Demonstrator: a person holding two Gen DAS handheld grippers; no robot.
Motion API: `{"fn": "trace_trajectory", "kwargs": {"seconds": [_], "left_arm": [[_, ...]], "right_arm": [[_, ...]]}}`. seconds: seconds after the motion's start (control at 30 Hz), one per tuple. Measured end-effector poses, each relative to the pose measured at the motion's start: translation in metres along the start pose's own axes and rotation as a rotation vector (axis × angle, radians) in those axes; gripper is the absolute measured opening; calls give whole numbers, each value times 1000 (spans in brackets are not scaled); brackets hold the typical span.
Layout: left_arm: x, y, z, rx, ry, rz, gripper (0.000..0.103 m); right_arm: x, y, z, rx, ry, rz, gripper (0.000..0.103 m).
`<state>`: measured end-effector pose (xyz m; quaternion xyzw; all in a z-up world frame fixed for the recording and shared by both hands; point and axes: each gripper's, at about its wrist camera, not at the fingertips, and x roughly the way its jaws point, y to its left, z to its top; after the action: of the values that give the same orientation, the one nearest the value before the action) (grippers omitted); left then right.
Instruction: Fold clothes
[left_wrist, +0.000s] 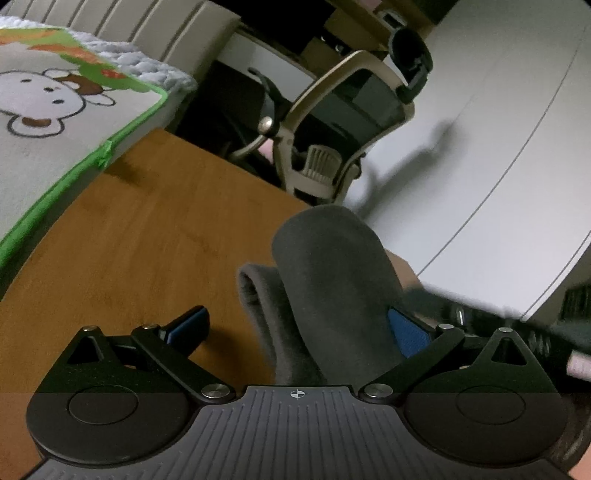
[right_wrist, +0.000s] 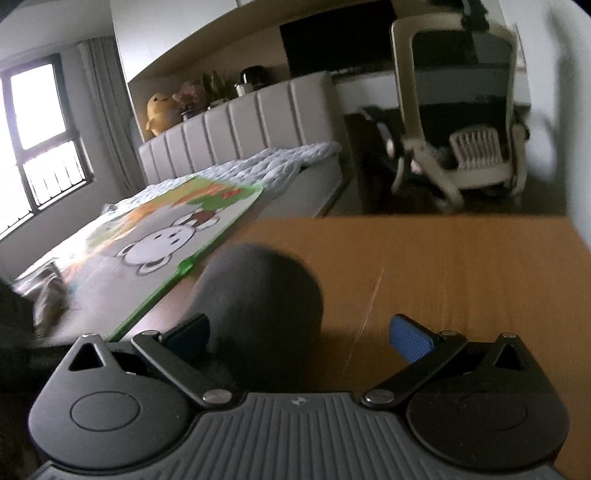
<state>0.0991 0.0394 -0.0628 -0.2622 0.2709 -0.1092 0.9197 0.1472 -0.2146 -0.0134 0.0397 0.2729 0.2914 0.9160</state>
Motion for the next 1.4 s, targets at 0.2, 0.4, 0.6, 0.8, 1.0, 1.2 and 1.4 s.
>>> {"fn": "trace_trajectory", "kwargs": {"seconds": [0.2, 0.4, 0.6, 0.8, 1.0, 1.2, 1.4], "left_arm": [[7, 6, 10, 5, -7, 21, 103], [6, 10, 12, 4, -10, 15, 103], [3, 13, 10, -16, -21, 8, 103], [2, 7, 7, 5, -25, 37, 103], [-1, 2, 3, 16, -39, 68, 103], [-1, 2, 3, 14, -38, 70, 103], [-1, 4, 3, 2, -40, 77, 103]], "right_arm": [[47, -1, 11, 10, 48, -47, 103], [44, 1, 9, 22, 24, -52, 103], [9, -1, -8, 21, -20, -51, 103], [9, 4, -23, -16, -22, -108, 103], [8, 0, -23, 5, -20, -89, 103], [8, 3, -24, -4, -24, -99, 103], [12, 7, -21, -47, -33, -114, 103]]}}
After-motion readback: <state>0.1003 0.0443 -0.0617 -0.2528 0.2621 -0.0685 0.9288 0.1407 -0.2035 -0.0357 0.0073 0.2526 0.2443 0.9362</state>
